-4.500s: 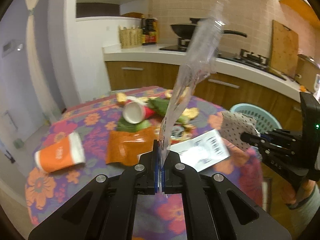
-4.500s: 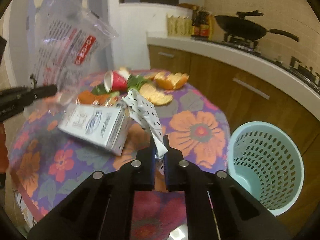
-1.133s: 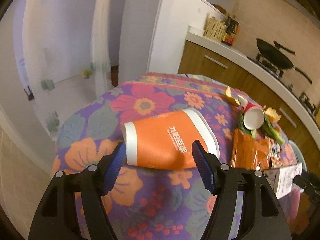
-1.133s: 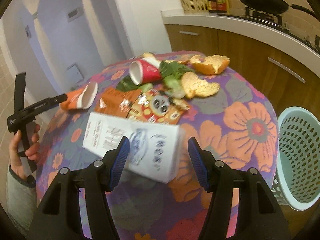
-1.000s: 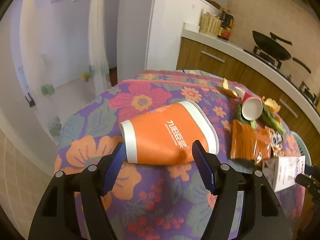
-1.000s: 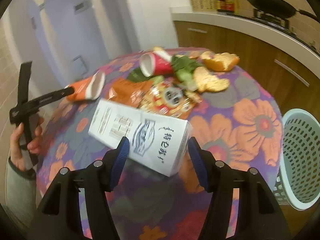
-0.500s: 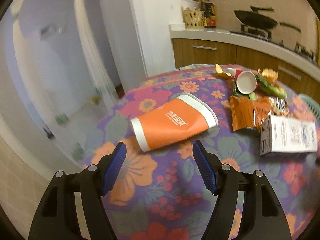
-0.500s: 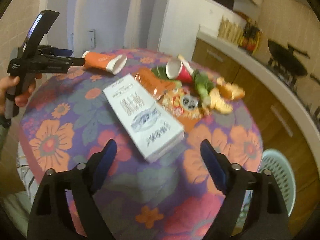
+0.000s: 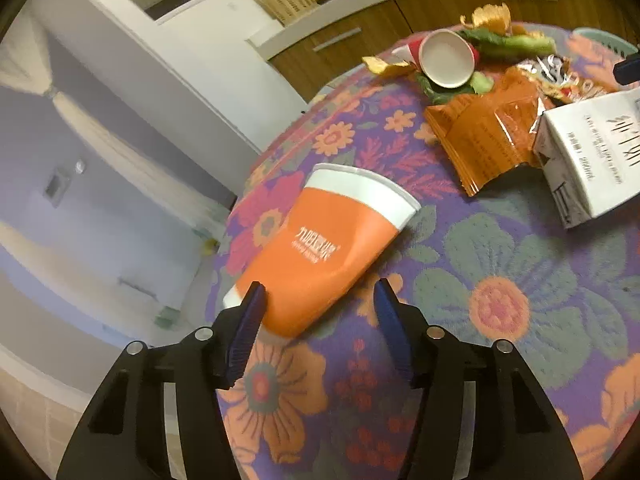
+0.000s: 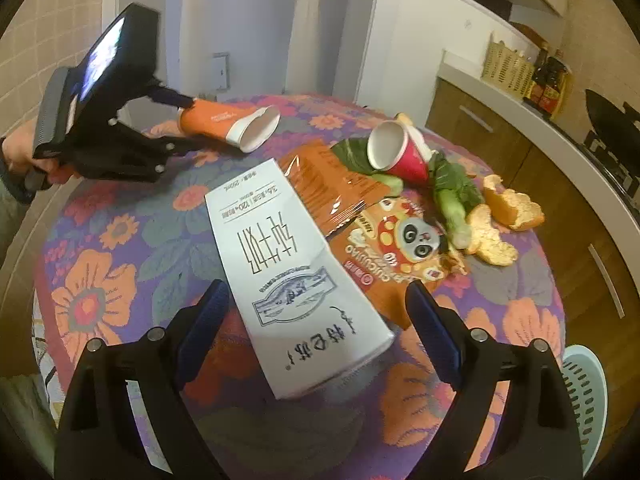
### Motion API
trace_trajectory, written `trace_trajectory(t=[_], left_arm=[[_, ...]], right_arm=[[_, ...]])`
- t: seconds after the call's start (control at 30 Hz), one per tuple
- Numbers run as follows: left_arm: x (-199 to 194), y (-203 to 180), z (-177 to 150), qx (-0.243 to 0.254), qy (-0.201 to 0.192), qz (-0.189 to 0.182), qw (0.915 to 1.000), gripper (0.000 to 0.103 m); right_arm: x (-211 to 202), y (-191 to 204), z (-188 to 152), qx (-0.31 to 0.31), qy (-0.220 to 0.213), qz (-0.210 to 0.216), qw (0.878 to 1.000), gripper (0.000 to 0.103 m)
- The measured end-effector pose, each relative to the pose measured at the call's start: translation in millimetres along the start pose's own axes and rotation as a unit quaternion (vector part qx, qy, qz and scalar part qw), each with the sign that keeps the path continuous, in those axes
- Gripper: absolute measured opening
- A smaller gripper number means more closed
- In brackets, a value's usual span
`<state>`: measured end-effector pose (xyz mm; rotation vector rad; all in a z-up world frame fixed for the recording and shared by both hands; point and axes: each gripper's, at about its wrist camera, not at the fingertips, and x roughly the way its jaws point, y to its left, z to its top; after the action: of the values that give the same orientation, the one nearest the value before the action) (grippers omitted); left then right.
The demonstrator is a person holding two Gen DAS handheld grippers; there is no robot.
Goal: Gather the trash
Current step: 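Grasp the white milk carton with the right gripper while the left grasps the orange cup, then carry the carton and cup over the wastebasket and open both grippers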
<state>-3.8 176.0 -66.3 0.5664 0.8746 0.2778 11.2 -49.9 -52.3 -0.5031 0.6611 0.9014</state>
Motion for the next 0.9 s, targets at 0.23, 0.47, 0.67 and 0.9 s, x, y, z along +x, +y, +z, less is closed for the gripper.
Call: trace_trajectory(t=[0.23,0.47,0.67,0.9], left_arm=[[15,-11,20,0.027,0.003,0.032,0.9991,0.039],[3,10,29,-0.027,-0.019,0.029,0.9990,0.018],[-17,57,18,-0.148,-0.042,-0.068,0.9858,0.016],[-33,83,3,-0.240,-0.074,-0.174,0.9522,0.016]], right_arm=[[7,10,4,-0.018,0.011,-0.012,1.000,0.071],[-1,7,-1,0.010,0.001,-0.005,1.000,0.050],[-16,4,-5,0.047,-0.017,0.010,0.999,0.049],[-39,1,-6,0.077,-0.040,0.011,0.996,0.049]])
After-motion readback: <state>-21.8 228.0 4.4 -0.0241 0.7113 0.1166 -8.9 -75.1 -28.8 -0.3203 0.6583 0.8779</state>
